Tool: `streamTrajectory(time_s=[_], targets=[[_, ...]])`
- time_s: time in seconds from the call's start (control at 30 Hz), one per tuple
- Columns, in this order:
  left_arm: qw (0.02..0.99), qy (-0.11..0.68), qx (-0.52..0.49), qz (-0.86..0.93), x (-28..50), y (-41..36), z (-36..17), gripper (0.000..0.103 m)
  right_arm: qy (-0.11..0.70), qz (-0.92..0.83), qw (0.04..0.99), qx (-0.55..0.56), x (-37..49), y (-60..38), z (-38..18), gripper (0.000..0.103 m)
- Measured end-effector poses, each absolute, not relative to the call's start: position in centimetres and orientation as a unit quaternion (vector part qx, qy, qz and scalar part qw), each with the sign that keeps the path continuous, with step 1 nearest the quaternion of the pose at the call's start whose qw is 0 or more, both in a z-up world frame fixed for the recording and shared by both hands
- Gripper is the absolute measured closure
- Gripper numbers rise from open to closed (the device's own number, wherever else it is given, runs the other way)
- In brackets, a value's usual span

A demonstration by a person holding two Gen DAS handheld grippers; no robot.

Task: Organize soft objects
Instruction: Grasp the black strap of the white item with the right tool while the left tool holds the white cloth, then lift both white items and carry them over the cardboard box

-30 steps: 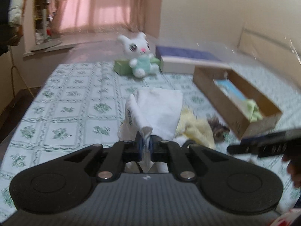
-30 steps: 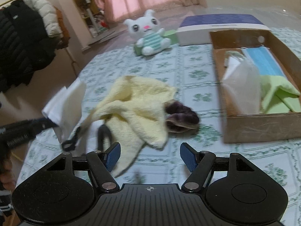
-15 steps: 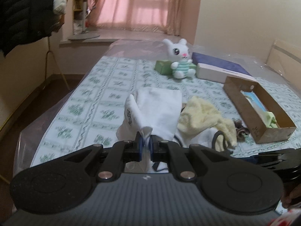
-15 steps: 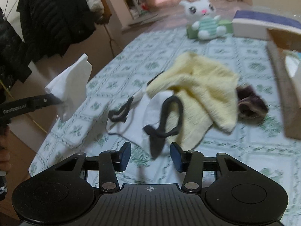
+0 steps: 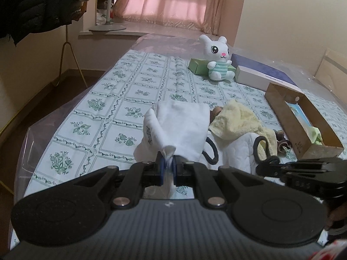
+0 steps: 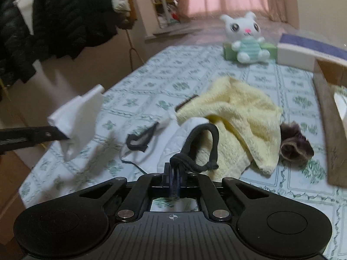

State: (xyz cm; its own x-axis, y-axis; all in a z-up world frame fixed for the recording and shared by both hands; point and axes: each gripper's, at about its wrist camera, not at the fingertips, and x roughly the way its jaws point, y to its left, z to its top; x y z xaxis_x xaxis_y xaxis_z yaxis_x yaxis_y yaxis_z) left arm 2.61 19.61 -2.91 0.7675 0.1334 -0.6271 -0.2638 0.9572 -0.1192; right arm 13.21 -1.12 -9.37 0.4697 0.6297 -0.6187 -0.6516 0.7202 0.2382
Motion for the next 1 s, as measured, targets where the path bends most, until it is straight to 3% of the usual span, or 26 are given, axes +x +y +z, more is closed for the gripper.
streamTrajectory(time_s=[0.5,1.0], targets=[[0.943,0.314,-0.080,0.075,1.8,15.9,0.0,0.096,0.284,0.406,0.869,0.009,9.2,-6.5,-2.2,0.100],[0.952,0.299,-0.038,-0.046,7.4,5.6,3.0,0.096,0.228,0.348,0.909,0.041,8.3,-17.5,3.9,0.100]])
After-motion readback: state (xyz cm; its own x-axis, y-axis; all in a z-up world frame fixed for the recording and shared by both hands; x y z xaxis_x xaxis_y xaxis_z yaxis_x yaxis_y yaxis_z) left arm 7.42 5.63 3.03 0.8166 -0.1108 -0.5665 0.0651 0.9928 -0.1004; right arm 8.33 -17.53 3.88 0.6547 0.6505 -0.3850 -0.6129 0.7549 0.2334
